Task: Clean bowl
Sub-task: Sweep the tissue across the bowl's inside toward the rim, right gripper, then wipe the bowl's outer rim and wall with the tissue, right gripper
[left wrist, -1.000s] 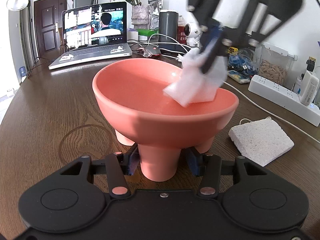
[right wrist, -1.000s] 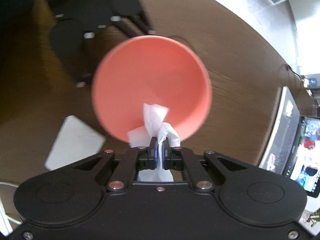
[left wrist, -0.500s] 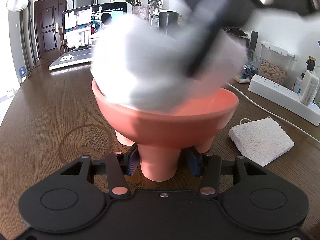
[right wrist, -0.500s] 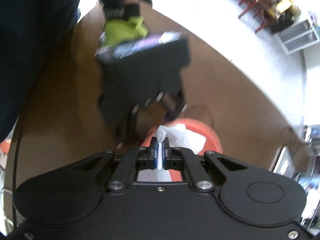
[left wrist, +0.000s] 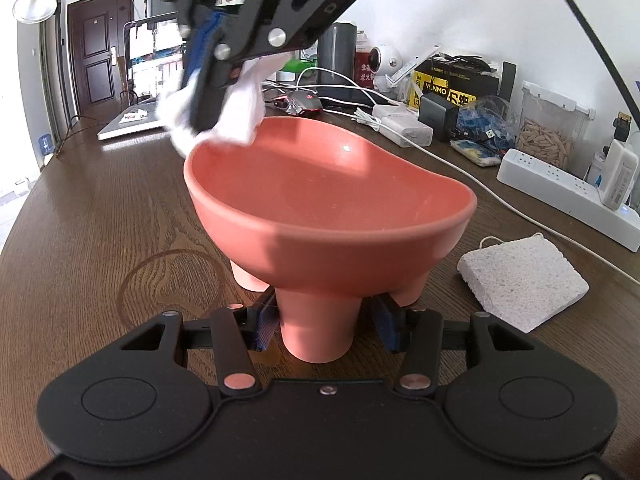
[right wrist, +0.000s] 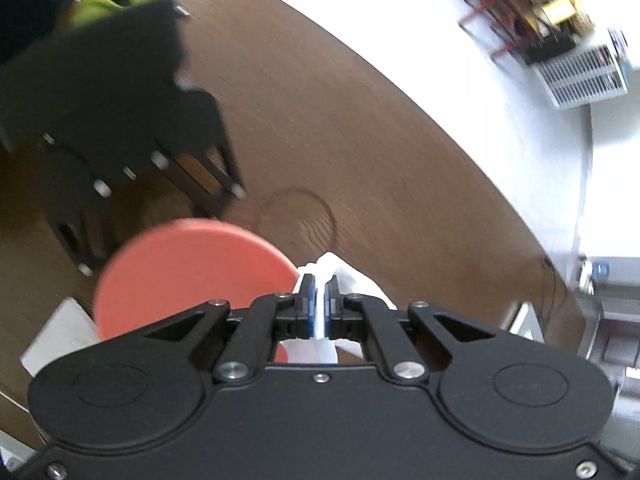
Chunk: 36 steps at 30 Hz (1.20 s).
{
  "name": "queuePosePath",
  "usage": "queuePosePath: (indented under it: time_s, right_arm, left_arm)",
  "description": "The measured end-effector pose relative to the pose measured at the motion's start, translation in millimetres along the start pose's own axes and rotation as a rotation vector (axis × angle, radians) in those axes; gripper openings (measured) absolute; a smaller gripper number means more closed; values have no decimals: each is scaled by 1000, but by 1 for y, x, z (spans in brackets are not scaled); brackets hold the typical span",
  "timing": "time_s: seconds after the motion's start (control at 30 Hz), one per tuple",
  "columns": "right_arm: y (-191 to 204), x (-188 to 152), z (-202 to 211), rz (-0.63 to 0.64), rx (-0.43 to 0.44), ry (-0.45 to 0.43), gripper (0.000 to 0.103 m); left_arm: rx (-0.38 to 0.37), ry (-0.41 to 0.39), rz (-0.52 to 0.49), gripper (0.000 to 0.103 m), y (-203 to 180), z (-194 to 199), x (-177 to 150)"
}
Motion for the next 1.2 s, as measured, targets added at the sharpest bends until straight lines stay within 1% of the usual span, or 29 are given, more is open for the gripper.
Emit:
queuePosePath:
  time_s: [0.13,0.17,0.33,0.47,0.63,0.87,0.93,0.97,1.07,1.2]
  right_arm:
    - [-10,-25,-10,-94,2,46,3]
    - [-9,-27,-10,-99,3,49,3]
    - [-4,-57,-23,-196,20,102,3]
    - [6,-70,-25,-228,36,130,3]
    - [31,-88,-23,-269,79,167,3]
    - [71,-79,-6,-233,119,159,3]
    - [88,-67,3,-195,138,138,3]
    - [92,-64,5,-190,139,132,3]
    - [105,-42,12,-176,148,93,2]
    - [109,-12,27,-179,144,9,2]
  left_arm:
    - [-1,0,1,49,0,0,0]
    - [-1,0,1,49,1,0,0]
    - [-1,0,1,49,1,0,0]
    - [-3,0,3,49,2,0,0]
    - [-4,0,3,49,2,0,0]
    - [-3,0,3,49,1,0,0]
    - [-3,-1,4,49,2,0,0]
    - [-3,-1,3,49,2,0,0]
    - [-1,-1,0,49,2,0,0]
    - [-4,0,-1,49,2,-1,0]
Point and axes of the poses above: each gripper's, at about its wrist camera, not at the fingertips, and z roughly against the way its jaws point, y to its left, x to its top, the point moved 8 cm from there along -z, roughly the way its jaws point, and after that the axes turned 2 degrees about -z, right-handed, at the moved point
